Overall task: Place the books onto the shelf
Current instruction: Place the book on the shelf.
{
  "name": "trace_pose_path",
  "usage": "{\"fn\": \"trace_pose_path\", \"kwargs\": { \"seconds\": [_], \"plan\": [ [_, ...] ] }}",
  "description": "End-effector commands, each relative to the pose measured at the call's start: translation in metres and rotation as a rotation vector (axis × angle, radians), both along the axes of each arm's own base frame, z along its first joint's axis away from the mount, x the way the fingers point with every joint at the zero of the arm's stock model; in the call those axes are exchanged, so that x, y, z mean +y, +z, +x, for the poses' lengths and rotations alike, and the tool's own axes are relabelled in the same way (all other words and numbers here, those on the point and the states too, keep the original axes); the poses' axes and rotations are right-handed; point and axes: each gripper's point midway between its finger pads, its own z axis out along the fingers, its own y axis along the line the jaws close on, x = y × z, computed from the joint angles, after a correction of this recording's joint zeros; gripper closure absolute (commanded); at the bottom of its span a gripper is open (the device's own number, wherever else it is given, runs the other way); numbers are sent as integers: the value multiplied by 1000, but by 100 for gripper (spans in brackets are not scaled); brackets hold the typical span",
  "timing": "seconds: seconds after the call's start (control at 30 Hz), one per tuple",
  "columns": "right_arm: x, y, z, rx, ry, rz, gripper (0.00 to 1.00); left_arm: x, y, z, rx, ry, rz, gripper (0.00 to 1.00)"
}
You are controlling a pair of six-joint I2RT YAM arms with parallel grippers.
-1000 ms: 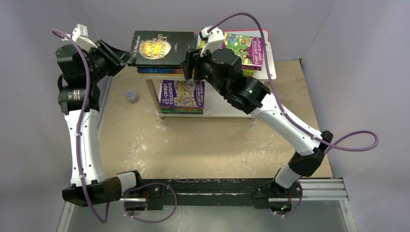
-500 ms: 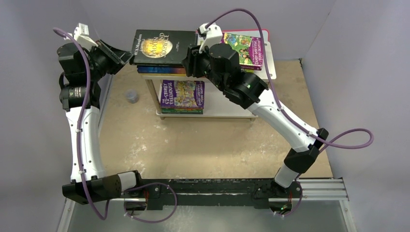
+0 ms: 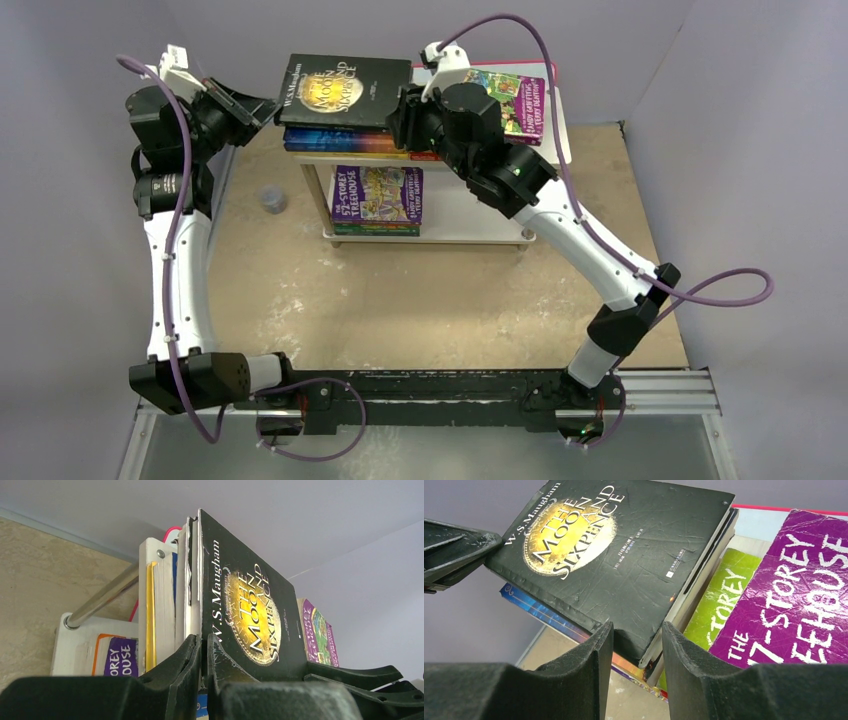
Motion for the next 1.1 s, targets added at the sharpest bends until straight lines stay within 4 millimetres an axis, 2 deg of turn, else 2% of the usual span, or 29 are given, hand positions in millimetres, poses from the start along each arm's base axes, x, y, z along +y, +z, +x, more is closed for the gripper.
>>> {"fn": "trace_pose_path", "kwargs": {
  "seconds": [0.0, 0.13, 0.3, 0.4, 0.7, 0.87, 1.0, 1.07],
  "plan": [
    [5, 17, -4, -34, 35, 59, 59, -12, 17, -2, -80, -73, -9, 93],
    [5, 22, -5, -58, 42, 63, 59, -16, 25, -4, -114, -95, -14, 93],
    [8, 38, -11, -108, 91, 84, 68, -25, 54, -16, -232, -146, -42, 97],
    [11, 44, -14, -128, 115, 93, 70, -27, 62, -20, -265, -157, -50, 98],
    [5, 47, -8, -160, 75, 85, 69, -25, 44, -4, -224, -159, -69, 97],
    [2, 39, -1, -151, 45, 63, 67, -23, 33, 1, -198, -151, -64, 93],
    [-3, 35, 3, -138, 9, 59, 63, -19, 27, 3, -176, -124, -35, 84],
    [-7, 35, 3, -132, -9, 61, 57, -15, 26, 4, -159, -104, -15, 77]
  ]
}}
